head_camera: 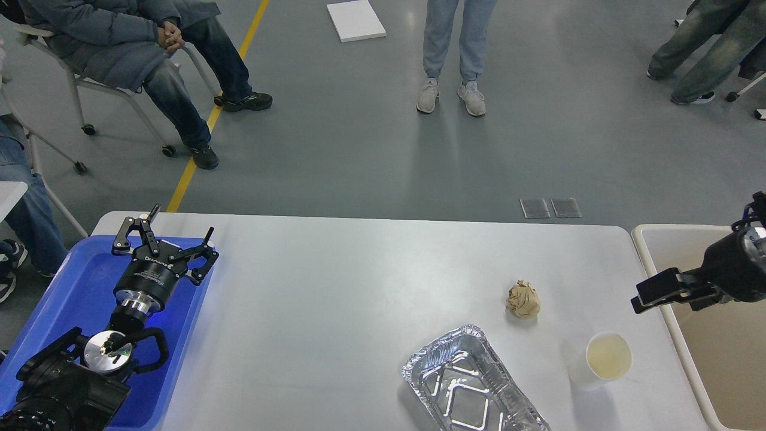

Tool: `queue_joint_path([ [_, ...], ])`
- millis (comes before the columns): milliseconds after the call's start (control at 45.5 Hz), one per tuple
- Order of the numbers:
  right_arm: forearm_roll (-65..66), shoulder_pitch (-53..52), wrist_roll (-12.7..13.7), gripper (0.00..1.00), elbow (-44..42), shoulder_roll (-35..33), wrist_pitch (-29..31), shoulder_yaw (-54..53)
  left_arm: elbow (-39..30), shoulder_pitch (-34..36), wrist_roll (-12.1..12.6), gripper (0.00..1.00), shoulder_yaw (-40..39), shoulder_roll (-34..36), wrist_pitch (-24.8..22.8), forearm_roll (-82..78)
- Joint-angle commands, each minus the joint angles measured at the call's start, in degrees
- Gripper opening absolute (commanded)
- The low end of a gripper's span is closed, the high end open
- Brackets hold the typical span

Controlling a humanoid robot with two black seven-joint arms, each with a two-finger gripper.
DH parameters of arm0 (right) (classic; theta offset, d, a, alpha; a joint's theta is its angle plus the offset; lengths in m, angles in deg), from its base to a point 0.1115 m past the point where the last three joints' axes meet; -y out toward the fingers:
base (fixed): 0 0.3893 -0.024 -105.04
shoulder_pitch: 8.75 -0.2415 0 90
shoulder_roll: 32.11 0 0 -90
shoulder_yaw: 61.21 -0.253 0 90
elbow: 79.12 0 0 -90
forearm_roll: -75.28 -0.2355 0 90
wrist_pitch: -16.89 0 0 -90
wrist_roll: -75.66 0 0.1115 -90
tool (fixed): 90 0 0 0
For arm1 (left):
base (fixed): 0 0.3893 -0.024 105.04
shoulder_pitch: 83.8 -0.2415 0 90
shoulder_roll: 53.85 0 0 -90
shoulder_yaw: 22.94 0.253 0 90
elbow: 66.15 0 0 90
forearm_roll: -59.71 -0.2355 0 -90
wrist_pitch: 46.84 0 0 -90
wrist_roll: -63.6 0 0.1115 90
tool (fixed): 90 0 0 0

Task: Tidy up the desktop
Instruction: 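Lower the right gripper toward the small white paper cup, then close the right gripper around the white paper cup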

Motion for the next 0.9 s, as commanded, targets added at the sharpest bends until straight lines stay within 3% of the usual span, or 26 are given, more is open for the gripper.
queue_joint_path([
  [0,0.55,6.75,0.0,1.0,-2.28,0.2,-2.28,-3.27,0.0,0.0,0.0,1.0,0.03,0.0,0.0,0.0],
  [528,0.64,29.25,-0.09,1.0,-15.72,5.65,-5.89,-15.75,0.0,0.0,0.0,1.0,-0.06,0.0,0.0,0.0],
  [880,0.64,33.74,-0.18,0.99,-19.15,8.11,-8.0,-17.51,0.0,0.0,0.0,1.0,0.03,0.0,0.0,0.0],
])
